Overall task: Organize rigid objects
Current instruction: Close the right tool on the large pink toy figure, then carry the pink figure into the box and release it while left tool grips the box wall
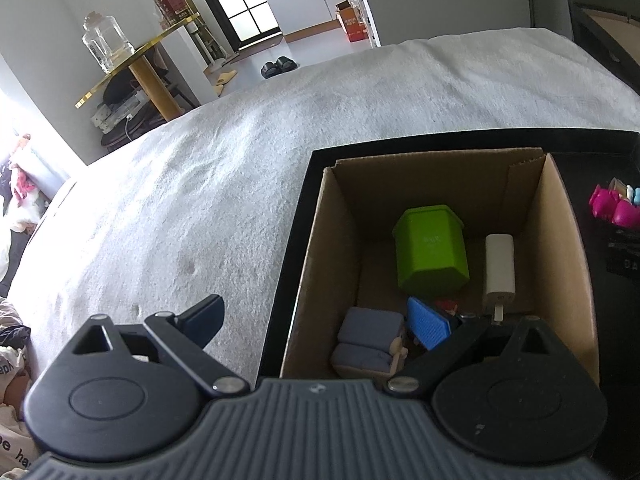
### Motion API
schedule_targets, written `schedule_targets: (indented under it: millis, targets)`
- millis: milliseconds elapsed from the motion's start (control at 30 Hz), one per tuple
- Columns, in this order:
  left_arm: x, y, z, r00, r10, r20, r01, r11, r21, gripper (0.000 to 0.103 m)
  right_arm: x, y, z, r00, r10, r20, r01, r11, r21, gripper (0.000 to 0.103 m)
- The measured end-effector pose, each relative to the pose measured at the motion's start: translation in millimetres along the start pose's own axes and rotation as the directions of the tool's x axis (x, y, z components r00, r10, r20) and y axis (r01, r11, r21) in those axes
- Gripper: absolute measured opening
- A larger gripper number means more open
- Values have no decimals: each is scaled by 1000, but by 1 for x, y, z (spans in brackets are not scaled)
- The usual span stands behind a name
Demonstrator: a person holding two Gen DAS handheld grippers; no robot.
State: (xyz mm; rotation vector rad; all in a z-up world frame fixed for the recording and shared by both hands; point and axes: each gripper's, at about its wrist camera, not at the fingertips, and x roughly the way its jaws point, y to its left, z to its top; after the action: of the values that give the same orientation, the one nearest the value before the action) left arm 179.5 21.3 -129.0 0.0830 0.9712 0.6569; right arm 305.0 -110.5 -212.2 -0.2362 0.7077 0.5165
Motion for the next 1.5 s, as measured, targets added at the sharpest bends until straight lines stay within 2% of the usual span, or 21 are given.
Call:
schedule_targets:
  millis: [100, 167, 700, 1267, 1500]
  targets:
    - [0, 0, 0, 1000, -4, 1, 4, 1000, 0, 97, 4, 4, 0, 1000, -13, -7, 12, 999, -39, 66]
    - [1, 1, 0, 1000, -5, 1, 5, 1000, -2, 97, 4, 5, 0, 1000, -12, -13, 11, 998, -58, 46]
    - [-3, 12, -5, 999, -50, 11, 51, 998, -37, 97, -25, -3, -10, 999, -10, -33, 10, 1000, -13, 45]
    - [-2, 27, -15, 991, -128, 36, 131, 989, -62, 93, -56, 14, 4, 999, 12, 40, -11, 1000, -17, 45]
    - [0, 38, -19, 987, -156, 41, 160, 982, -100, 85, -68, 24, 16, 997, 34, 72, -33, 999, -14, 45]
